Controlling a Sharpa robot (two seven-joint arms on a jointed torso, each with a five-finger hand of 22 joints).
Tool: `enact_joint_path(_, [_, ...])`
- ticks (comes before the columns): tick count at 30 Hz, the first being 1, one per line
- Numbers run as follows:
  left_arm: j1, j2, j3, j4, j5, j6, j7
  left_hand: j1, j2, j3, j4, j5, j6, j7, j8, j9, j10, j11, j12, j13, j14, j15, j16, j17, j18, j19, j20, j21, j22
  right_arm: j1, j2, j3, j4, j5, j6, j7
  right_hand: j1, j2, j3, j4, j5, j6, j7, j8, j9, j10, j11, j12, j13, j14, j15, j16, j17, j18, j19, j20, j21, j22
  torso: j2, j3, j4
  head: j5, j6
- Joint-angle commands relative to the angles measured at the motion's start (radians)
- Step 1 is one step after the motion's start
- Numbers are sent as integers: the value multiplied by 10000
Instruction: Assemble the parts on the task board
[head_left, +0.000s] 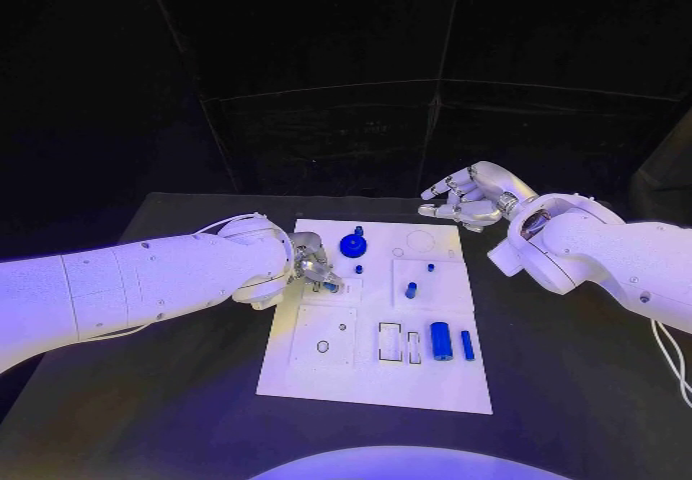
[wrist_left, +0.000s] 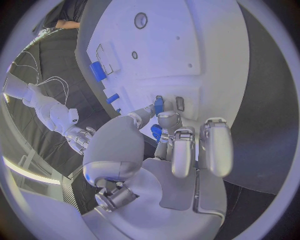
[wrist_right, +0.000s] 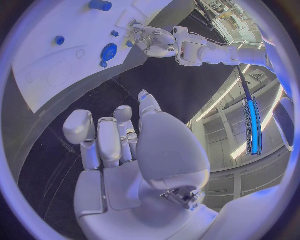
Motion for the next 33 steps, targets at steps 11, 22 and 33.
enact_joint_path(11, [12,142,0,-113,-249,581,-87,-33,83,1668,-1607,27,5,-52,67,2,68,-6,34,-19,1054,-47,32,2634,-108,-2,2,-10,-1,19,37,7,-5,-92,178,17,71,25,-74,8,52,-47,3,48,-10,29,6,36,-13,213,-83,-57,-10,84,-6,-19,-36,-13,0,-3,-1,-22,-42])
enact_joint_path(22, [12,224,0,-106,-252,728,-84,-42,74,1668,-1607,23,2,-51,68,2,71,-4,38,-15,1054,-47,32,2634,-108,-3,1,-12,-2,19,94,7,-28,-301,233,34,71,25,-74,8,52,-47,3,48,-10,29,6,36,-13,213,-83,-57,-10,84,-6,-19,-36,-13,2,-6,5,-40,-65])
enact_joint_path(33, [12,241,0,-113,-251,725,-78,-70,46,1671,-1608,13,0,-52,76,4,92,-4,67,15,1054,-46,32,2634,-107,-5,1,-16,-6,18,128,6,-55,-353,261,44,71,25,-74,8,52,-47,3,48,-10,29,6,36,-13,213,-83,-57,-10,84,-6,-19,-36,-13,2,-6,-3,-36,-73])
